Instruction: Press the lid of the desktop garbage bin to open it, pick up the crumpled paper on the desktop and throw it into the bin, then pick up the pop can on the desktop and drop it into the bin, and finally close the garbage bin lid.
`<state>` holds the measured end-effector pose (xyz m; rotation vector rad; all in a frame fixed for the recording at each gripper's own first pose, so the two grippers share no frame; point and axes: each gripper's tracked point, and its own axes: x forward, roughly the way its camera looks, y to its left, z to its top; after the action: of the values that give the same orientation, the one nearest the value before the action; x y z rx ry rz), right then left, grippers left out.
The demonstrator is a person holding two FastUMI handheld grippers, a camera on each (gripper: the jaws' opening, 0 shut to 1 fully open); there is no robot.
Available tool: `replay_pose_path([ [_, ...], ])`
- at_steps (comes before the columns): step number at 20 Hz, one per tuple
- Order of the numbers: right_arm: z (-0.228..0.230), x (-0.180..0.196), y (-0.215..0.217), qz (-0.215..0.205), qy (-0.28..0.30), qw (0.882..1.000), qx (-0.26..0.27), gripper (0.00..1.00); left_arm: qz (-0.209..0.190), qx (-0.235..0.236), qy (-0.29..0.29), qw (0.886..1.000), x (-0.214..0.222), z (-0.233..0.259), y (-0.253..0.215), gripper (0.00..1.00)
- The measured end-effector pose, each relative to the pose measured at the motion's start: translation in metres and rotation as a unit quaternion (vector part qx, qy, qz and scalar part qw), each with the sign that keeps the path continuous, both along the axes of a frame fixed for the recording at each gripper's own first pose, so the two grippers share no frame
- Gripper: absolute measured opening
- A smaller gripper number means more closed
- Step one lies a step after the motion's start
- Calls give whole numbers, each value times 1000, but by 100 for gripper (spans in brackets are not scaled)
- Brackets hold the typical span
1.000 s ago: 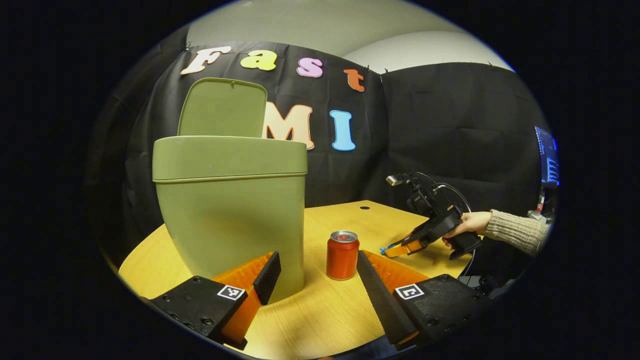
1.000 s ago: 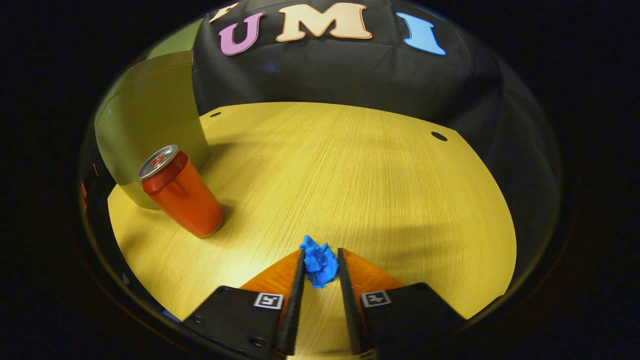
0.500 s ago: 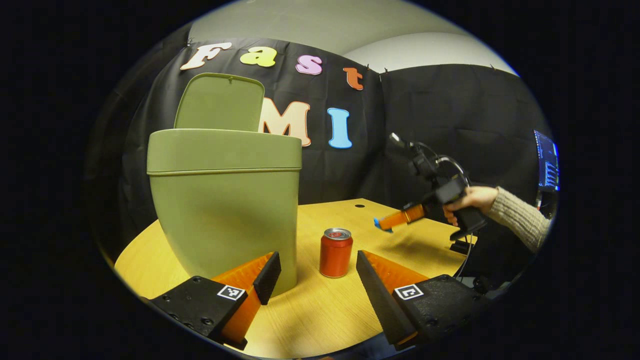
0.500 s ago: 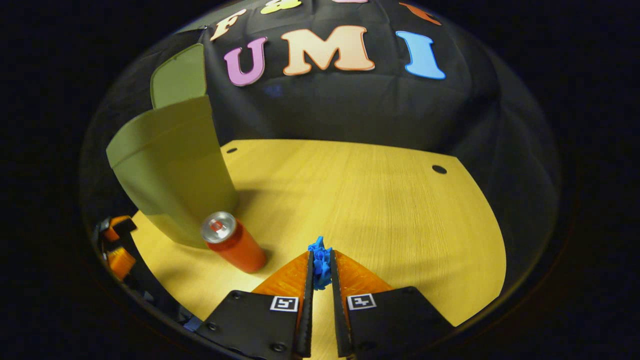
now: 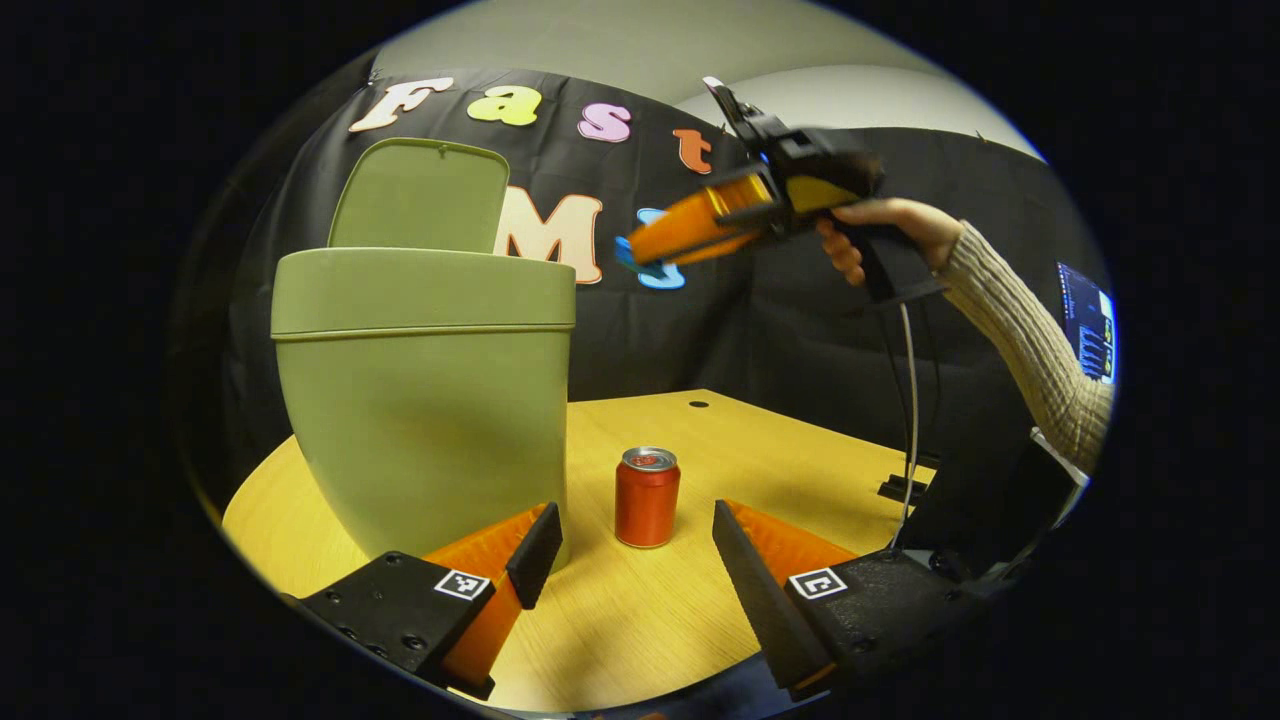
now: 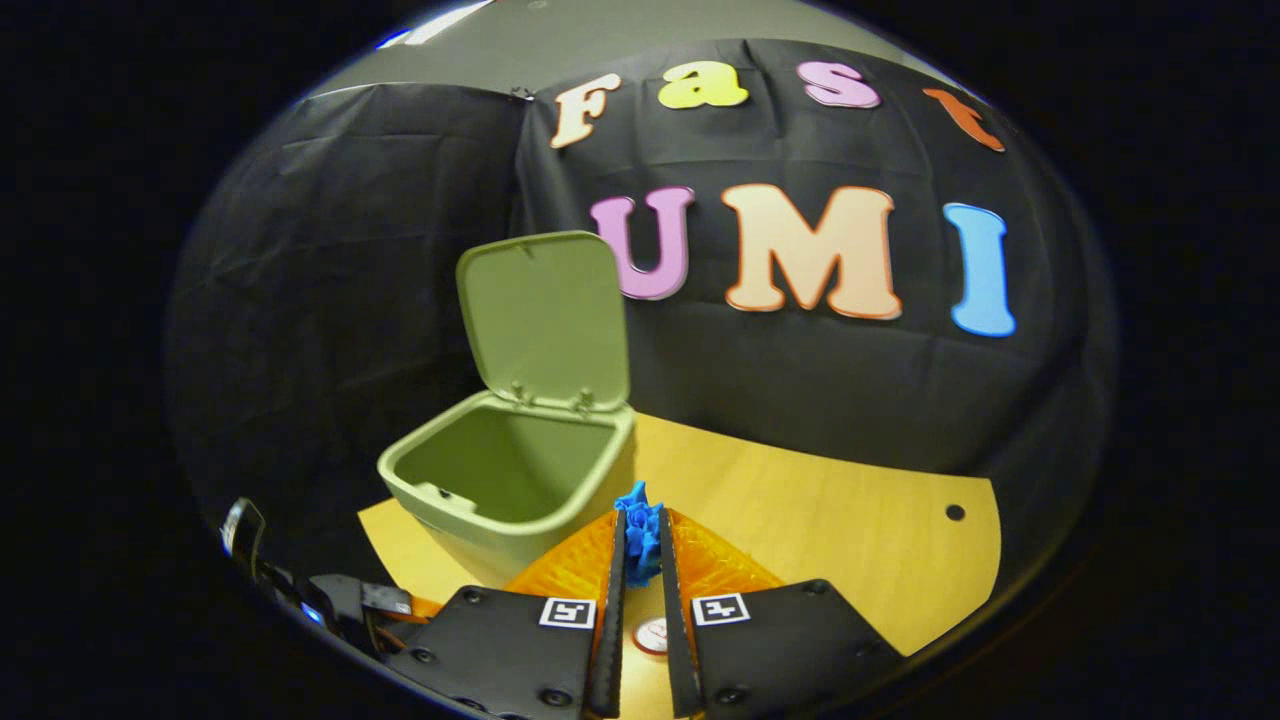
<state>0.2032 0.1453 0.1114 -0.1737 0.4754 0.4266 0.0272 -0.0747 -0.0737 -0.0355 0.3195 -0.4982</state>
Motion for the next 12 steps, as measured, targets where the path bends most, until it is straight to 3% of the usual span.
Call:
replay_pose_path([
  [3,-4,6,49,41,7,999,-8,17,0,2,-3,1000,0,2,4,93],
  [5,-14,10,71,61,14,998,-15,21,2,0,-6,1000,2,5,6,93],
  [9,-38,15,86,74,32,996,-30,21,4,-6,-9,1000,2,10,9,93],
  [11,-43,18,87,76,40,996,-32,31,5,-5,-9,1000,3,10,11,93],
  [12,-44,17,89,77,40,996,-30,43,5,-6,-8,1000,3,9,11,93],
])
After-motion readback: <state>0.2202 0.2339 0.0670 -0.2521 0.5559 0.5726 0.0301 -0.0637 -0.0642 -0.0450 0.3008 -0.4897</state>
